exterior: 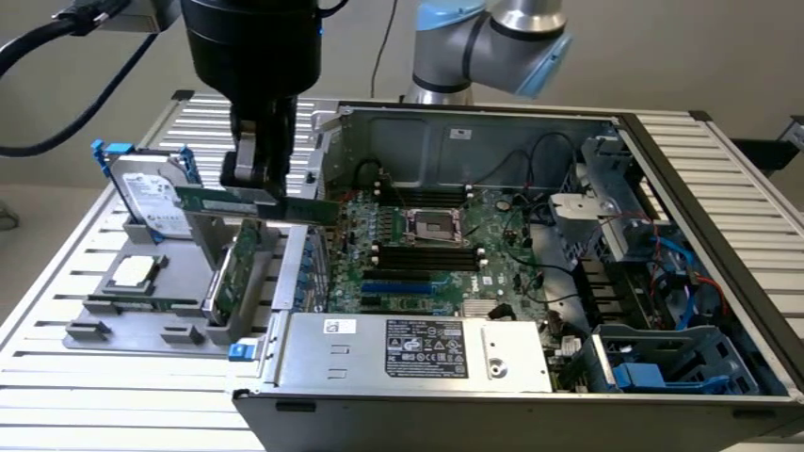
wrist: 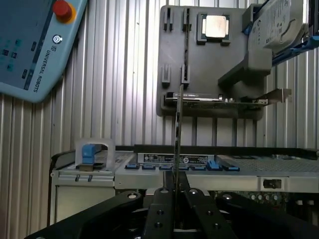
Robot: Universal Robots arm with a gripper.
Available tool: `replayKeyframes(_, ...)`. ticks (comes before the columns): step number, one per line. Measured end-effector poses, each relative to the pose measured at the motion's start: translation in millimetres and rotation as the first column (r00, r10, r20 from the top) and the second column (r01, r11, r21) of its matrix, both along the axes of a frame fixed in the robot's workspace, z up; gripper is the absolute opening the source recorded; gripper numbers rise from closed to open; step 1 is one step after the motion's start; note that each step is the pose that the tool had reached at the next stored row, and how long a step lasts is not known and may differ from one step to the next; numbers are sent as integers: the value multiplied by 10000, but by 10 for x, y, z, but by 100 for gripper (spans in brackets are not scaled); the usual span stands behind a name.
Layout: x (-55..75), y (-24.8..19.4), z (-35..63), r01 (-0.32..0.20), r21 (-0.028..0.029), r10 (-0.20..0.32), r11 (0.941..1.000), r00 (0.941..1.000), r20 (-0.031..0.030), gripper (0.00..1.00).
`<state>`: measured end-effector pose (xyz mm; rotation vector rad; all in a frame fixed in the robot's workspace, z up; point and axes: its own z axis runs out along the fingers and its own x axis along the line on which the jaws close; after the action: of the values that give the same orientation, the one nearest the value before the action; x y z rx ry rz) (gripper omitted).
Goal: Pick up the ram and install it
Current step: 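Pick up the ram and move it above insertion slot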
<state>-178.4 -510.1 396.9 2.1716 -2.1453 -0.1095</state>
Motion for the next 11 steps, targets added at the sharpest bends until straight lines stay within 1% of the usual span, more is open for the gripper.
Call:
replayKeyframes(8,362,13,32,0,-1,0,10000,10000,-1,14)
replayKeyframes(11,494,30,32,-3,0,3,10000,10000,0,14)
